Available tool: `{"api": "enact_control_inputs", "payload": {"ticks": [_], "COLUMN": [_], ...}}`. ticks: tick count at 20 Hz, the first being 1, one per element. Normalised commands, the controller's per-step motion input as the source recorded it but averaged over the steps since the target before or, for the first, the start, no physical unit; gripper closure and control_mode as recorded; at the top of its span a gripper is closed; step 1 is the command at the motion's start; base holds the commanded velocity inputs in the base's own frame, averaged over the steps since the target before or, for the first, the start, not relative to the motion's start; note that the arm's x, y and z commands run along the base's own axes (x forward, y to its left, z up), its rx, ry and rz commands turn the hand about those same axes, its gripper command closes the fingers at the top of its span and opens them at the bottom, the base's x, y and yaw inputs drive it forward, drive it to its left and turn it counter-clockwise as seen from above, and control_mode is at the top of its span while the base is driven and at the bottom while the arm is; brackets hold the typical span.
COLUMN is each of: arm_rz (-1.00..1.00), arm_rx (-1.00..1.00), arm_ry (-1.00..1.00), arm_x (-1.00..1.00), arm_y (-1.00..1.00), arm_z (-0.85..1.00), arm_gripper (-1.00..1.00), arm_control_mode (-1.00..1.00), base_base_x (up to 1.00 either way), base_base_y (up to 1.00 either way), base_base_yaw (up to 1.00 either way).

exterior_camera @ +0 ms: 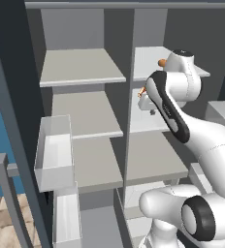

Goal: Take the tangerine and mango from the fridge shelf and place them in the freezer drawer to begin freezing them.

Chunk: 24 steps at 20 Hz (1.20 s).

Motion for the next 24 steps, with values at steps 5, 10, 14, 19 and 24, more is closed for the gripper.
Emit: {"api": "enact_control_inputs", "payload": {"ticks": [5, 10, 14, 19, 24], "arm_rz": [0.00, 0.00, -0.05, -0.16, -0.23], "arm_rx": [0.00, 0.00, 0.00, 0.00, 0.03], "arm_ry": [0.01, -0.01, -0.20, -0.30, -0.26], "arm_x": [0.00, 0.00, -0.03, -0.02, 0.00], "arm_y": [0.00, 0.00, -0.12, -0.42, -0.75], "arm_z": [0.00, 0.04, 0.37, 0.60, 0.70], "arm_gripper": [-1.00, -1.00, -1.00, -1.00, -1.00], "arm_control_mode": [-1.00, -1.00, -1.00, -1.00, -1.00], "base_base_x": [0.00, 0.00, 0.00, 0.00, 0.00], "base_base_y": [0.00, 0.00, 0.00, 0.00, 0.00], "base_base_yaw": [0.00, 0.00, 0.00, 0.00, 0.00]}}
